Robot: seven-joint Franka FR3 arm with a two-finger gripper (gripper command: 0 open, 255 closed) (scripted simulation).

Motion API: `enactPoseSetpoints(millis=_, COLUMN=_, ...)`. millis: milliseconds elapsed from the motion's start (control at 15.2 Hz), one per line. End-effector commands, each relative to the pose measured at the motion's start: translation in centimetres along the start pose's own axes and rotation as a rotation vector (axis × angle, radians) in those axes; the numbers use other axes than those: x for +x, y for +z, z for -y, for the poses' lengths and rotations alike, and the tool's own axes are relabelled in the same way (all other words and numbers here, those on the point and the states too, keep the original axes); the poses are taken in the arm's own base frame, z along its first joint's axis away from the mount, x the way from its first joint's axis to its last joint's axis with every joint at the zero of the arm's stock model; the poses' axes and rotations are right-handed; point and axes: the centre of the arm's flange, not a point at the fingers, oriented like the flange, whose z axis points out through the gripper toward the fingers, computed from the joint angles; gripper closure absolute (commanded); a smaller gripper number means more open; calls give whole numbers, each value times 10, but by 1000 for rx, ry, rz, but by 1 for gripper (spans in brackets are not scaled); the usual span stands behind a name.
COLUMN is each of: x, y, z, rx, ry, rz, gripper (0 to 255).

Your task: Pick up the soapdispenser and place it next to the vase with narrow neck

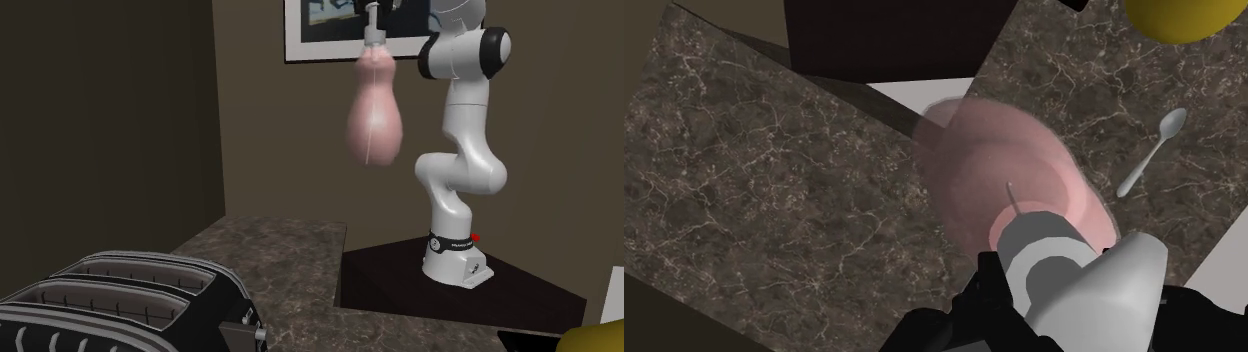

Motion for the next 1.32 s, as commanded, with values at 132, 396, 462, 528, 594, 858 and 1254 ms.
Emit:
enactPoseSetpoints(millis=132, x=-15, y=1, z=55, rx=1, ry=2, rz=-1, gripper=255)
enactPoseSetpoints(millis=396, x=-27, y=-1, z=106, rx=1, ry=2, rz=-1, gripper=255)
enactPoseSetpoints(millis=462, x=-31, y=-2, z=119, rx=1, ry=2, rz=-1, gripper=255)
enactPoseSetpoints(millis=528, x=-34, y=-2, z=132, rx=1, ry=2, rz=-1, gripper=255)
enactPoseSetpoints(millis=594, x=-37, y=-2, z=145, rx=1, ry=2, rz=-1, gripper=255)
enactPoseSetpoints(millis=858, x=-38, y=13, z=150, rx=1, ry=2, rz=-1, gripper=255)
enactPoseSetpoints(millis=1254, x=-37, y=45, z=151, rx=1, ry=2, rz=-1, gripper=255)
